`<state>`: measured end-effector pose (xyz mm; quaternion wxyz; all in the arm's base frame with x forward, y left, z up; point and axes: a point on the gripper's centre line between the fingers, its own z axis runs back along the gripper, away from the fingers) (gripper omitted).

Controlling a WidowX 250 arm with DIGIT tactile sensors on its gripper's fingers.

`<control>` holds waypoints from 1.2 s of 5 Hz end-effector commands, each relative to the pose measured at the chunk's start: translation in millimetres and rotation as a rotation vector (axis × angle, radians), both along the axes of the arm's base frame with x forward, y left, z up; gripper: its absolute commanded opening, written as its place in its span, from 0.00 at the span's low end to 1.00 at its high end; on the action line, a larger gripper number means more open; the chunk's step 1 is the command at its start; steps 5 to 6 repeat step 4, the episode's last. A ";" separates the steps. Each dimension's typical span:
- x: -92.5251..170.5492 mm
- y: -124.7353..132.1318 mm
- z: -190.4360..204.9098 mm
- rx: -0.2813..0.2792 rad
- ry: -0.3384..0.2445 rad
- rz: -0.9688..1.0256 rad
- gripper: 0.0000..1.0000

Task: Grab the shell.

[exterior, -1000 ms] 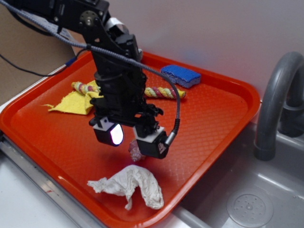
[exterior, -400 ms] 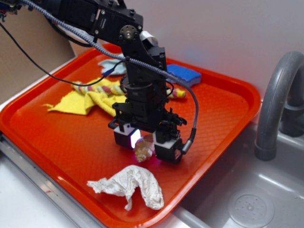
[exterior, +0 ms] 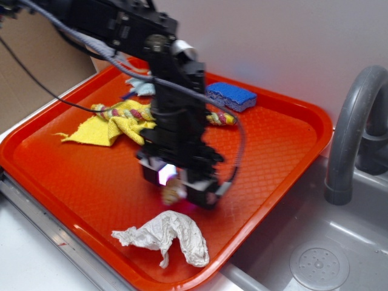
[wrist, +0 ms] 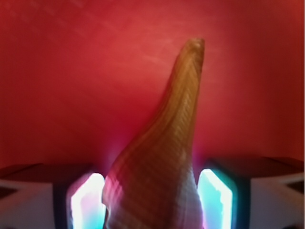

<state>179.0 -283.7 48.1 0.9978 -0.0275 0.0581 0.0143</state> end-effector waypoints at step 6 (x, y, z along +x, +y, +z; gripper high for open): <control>-13.9 125.5 170.9 -0.098 -0.459 0.008 0.00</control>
